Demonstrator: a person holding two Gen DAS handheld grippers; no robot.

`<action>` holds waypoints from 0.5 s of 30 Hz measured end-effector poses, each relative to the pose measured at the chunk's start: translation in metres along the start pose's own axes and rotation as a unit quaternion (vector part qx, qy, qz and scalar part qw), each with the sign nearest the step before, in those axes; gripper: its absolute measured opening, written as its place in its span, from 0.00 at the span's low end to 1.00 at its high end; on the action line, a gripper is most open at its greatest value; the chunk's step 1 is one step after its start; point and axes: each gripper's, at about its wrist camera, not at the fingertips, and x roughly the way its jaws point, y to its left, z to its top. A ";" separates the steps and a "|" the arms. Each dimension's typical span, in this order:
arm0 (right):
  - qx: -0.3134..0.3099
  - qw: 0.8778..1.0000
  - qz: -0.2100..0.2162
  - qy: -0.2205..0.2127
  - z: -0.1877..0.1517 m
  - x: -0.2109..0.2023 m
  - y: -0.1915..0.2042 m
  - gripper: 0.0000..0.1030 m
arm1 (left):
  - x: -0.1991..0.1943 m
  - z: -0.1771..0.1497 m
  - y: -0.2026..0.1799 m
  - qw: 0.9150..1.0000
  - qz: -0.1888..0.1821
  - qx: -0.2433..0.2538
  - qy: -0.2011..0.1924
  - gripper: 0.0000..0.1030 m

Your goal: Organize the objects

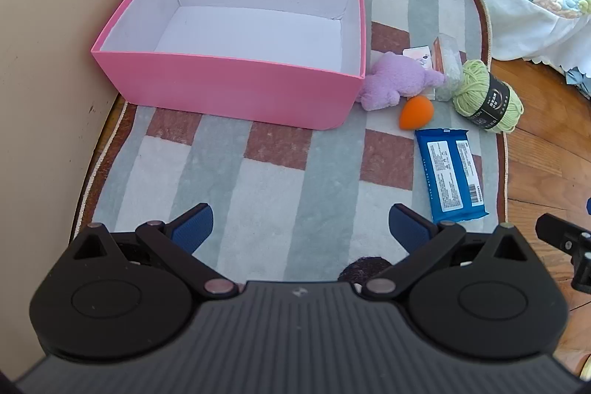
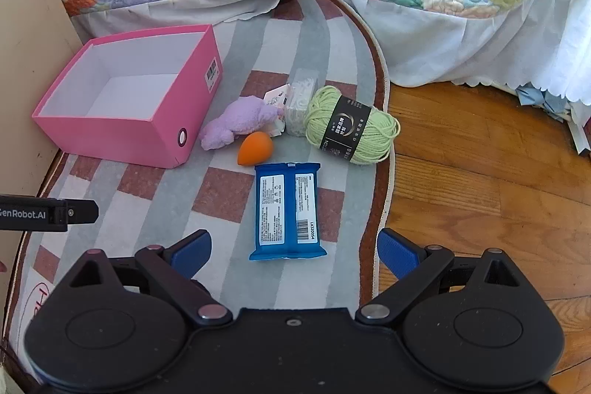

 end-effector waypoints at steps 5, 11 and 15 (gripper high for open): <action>0.005 1.000 0.004 -0.002 0.000 0.000 -0.001 0.96 | 0.001 -0.003 0.001 1.000 0.003 0.002 0.000 1.00; 0.004 1.000 0.008 -0.002 -0.001 0.001 -0.001 0.96 | 0.002 -0.004 -0.002 1.000 0.005 0.005 0.001 1.00; 0.007 1.000 0.009 -0.004 -0.002 0.001 -0.004 0.96 | 0.000 -0.002 -0.007 1.000 0.012 0.015 0.001 1.00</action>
